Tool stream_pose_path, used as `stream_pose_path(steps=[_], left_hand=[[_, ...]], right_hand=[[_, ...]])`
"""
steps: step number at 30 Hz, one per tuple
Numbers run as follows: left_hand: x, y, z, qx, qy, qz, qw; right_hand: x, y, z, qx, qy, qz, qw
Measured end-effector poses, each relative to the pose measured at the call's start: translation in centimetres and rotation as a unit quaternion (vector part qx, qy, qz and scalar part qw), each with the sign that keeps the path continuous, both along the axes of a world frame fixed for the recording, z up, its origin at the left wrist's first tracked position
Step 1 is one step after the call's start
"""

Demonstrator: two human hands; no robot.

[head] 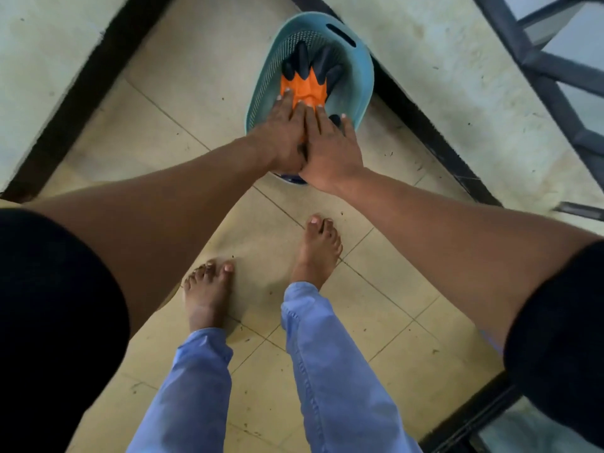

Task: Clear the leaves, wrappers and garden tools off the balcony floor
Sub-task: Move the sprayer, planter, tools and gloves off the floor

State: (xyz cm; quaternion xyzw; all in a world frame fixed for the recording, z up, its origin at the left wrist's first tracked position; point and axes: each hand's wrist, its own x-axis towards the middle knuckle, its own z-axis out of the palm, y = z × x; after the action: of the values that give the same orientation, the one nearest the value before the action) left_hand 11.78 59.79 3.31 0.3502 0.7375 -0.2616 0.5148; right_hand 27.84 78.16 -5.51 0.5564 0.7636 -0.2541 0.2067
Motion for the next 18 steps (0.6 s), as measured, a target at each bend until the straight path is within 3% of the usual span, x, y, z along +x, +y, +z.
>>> stream_pose_path(steps=[5,7,9,13,14,18], left_hand=[[-1.3,-3.0,-1.5,0.001,-0.019,-0.018,1.000],[-2.1,-3.7,-1.0,0.025,-0.032,0.027,0.999],[-1.4,-0.2,0.3,0.006,-0.044,0.040,0.998],[0.5,14.0,4.1,0.180,-0.135,0.097,0.969],[0.6,14.9,5.3,0.186,-0.133,0.104,0.968],[0.1,9.1,10.6,0.140,-0.122,0.168,0.968]], right_hand=[[0.3,1.3,1.2,-0.066,0.020,0.007,0.998],[0.5,1.6,3.0,-0.066,0.029,-0.008,0.997],[0.9,1.6,5.2,-0.029,0.029,-0.015,0.999],[1.5,1.2,10.9,-0.057,0.036,-0.042,0.997],[1.5,1.0,12.3,-0.070,0.037,-0.034,0.996],[0.7,0.3,18.4,-0.111,0.029,0.012,0.993]])
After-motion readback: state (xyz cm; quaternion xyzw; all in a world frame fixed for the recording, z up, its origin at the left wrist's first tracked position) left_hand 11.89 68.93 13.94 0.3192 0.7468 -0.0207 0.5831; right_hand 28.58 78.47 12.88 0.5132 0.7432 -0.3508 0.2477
